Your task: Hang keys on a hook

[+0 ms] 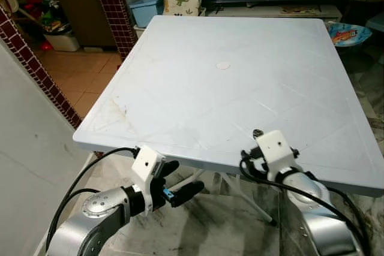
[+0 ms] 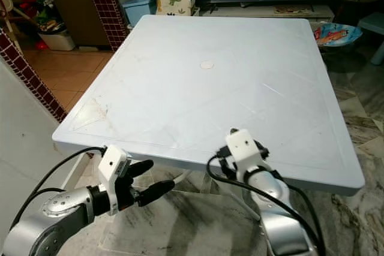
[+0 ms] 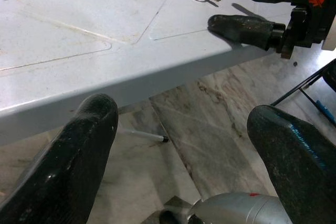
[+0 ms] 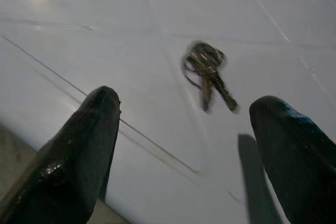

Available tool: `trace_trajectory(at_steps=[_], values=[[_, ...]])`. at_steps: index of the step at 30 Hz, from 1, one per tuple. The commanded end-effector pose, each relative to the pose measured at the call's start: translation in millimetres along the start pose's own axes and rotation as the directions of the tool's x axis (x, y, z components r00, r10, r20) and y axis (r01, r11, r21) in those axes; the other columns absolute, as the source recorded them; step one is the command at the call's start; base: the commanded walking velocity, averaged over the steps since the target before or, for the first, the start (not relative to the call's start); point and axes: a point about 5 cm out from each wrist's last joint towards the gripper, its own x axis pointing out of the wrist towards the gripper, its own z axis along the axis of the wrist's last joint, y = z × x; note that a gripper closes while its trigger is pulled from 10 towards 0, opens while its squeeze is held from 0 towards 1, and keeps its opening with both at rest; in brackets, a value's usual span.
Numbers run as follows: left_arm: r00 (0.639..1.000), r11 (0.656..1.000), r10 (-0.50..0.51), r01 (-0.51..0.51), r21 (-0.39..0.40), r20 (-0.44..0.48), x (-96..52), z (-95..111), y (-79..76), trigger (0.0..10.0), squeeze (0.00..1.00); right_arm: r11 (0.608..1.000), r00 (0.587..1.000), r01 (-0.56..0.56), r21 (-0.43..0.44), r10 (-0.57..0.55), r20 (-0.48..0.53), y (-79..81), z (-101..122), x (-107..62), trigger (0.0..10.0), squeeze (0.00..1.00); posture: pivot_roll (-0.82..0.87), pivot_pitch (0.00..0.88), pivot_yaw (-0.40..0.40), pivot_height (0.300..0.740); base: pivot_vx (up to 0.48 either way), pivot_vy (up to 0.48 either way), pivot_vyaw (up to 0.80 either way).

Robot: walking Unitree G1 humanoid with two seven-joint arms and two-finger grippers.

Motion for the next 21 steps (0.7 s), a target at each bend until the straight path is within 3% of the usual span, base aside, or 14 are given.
trace_trajectory(at_steps=[1,12,21], values=[[1.0,1.0,0.002,-0.002,0.003,-0.009,0.0,-0.9,1.7,10.0,0.0,1.0,1.0,-0.002,0.024,0.002,-0.001,-2.6,0.3,-2.8,10.0,0.0,0.0,0.04,0.091,0.74,0.0,0.0,0.0],[1.0,1.0,0.004,-0.004,0.003,-0.006,1.1,-0.8,1.5,10.0,0.0,1.0,1.0,-0.01,0.022,0.009,0.012,-2.8,-2.2,7.0,10.0,0.0,0.01,0.042,0.09,0.74,0.0,0.0,0.0],[1.0,1.0,0.006,-0.006,0.004,-0.008,0.1,-0.8,1.4,10.0,0.0,0.999,0.999,-0.031,0.015,0.031,0.03,-9.7,-3.3,24.3,10.0,0.0,0.01,0.045,0.094,0.74,0.0,0.0,0.0]])
